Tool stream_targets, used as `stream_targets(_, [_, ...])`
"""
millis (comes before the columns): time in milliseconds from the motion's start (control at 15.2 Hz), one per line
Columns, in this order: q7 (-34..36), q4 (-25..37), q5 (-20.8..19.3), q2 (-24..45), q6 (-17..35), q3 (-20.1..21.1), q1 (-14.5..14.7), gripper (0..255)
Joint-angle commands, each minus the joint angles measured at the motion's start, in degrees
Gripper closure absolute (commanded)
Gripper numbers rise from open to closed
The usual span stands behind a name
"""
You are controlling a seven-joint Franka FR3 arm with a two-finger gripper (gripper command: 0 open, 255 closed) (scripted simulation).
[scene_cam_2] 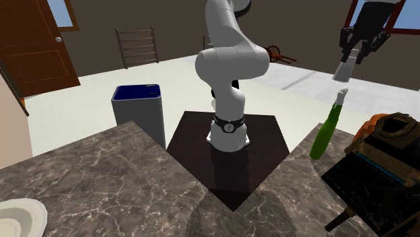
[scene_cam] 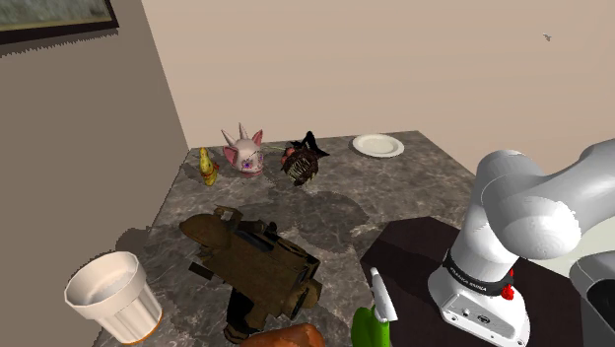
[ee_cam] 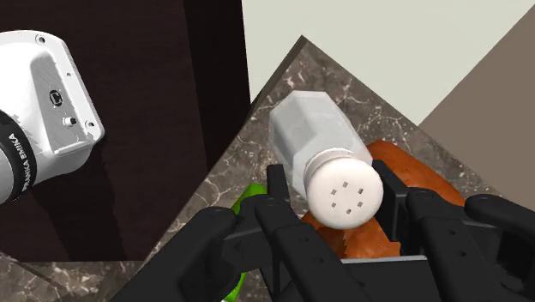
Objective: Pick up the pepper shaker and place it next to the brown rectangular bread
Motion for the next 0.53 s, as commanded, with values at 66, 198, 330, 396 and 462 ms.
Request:
stream_targets(66, [0.19,-1.35,1.18,-0.28,1.64,1.60,0.04,255])
stream_targets(198, [-0.01,-2.59,1.88,-0.53,2.84,2.47,0.14,255])
stream_targets(330, [-0.20,-3.78,2.60,-0.74,4.05,3.39,0.21,255])
stream_targets(396, [-0.30,-4.36,2.97,-0.83,4.65,3.86,0.23,255])
stream_targets(462, [-0.39,-4.93,3.34,-0.91,5.26,4.35,0.24,255])
